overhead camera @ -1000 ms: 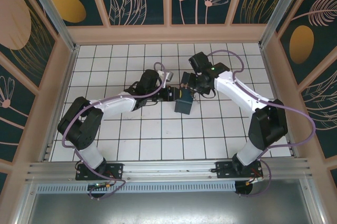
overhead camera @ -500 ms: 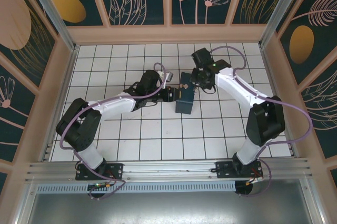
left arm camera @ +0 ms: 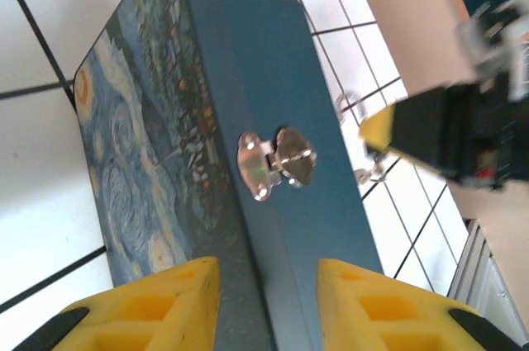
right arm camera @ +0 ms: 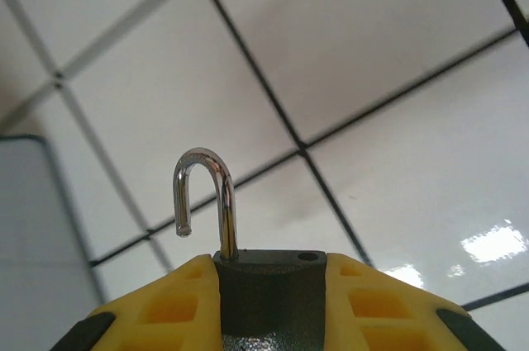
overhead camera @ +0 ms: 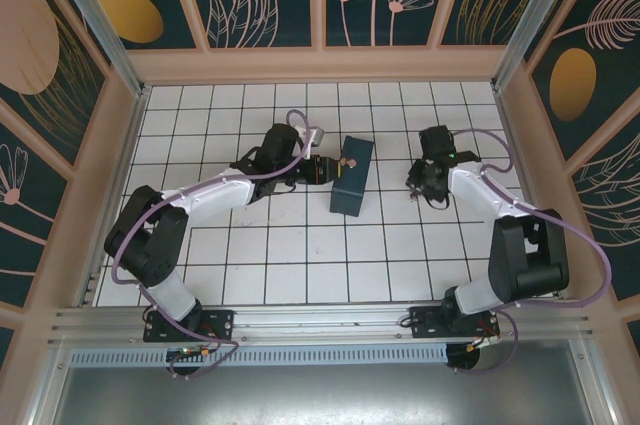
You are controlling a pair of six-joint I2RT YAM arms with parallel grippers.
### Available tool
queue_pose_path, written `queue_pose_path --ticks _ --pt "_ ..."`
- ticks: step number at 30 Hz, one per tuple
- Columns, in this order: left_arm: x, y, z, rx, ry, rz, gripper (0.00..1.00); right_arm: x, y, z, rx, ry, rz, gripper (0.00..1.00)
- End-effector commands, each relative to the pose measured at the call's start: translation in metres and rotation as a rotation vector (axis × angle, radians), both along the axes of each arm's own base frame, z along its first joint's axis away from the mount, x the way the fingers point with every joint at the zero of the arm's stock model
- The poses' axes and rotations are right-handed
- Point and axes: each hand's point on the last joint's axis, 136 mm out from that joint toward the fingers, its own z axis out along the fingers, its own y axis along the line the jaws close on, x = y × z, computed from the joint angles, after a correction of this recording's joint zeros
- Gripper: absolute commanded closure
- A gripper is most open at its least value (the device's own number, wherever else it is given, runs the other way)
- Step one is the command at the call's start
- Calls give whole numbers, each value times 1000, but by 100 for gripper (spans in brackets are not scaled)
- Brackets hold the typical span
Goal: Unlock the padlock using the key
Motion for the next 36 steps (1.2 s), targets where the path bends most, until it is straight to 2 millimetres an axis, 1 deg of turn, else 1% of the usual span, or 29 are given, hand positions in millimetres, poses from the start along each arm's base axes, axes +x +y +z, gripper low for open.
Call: queue_pose_path --ticks 1,3,5,6,8,10,12,13,15,17,18,19,21,22,23,25,26,29,32,35,36 --pt "3 -6 28 -55 -19 -14 63 18 6 -6 44 -75 29 85" --pt "6 -5 30 -53 -18 -5 62 19 10 -7 60 -77 43 71" --pt "10 -1 29 -47 -14 18 61 20 15 3 87 -100 56 63" --pt "13 1 29 -48 -11 26 61 19 17 11 95 -120 59 61" --pt "18 4 27 -53 -2 37 60 18 17 23 99 -151 54 57" --pt "22 4 23 -50 4 40 60 14 28 29 133 -168 71 55" --pt "24 3 26 -58 4 38 60 11 40 27 183 -179 82 54" --pt "27 1 16 -49 24 39 60 8 44 23 193 -174 85 54" --pt "28 0 14 -52 30 43 60 3 46 16 192 -159 78 54" --pt "31 -1 15 -60 29 48 60 4 63 17 266 -205 92 58" --pt "33 -2 14 -66 33 46 60 5 73 20 331 -244 84 66" --pt "34 -5 13 -74 38 37 60 6 82 21 401 -280 73 76" --pt "37 -9 11 -89 53 32 61 8 94 20 514 -317 45 93" --pt "37 -12 11 -100 60 26 61 9 100 18 539 -325 50 99" --pt "37 -13 12 -112 63 23 61 10 109 18 558 -329 68 100" --pt "36 -16 14 -129 66 7 61 12 129 18 610 -336 128 100" --pt "35 -17 13 -134 71 -2 61 13 136 16 630 -328 140 100" --pt "33 -19 10 -136 86 -19 61 19 149 9 677 -327 153 100" --pt "30 -19 13 -146 88 -26 62 23 167 4 721 -313 179 100" --pt "28 -13 17 -133 80 -13 62 32 192 3 728 -307 225 100" --pt "32 -4 16 -110 70 12 62 37 202 2 734 -304 235 100"
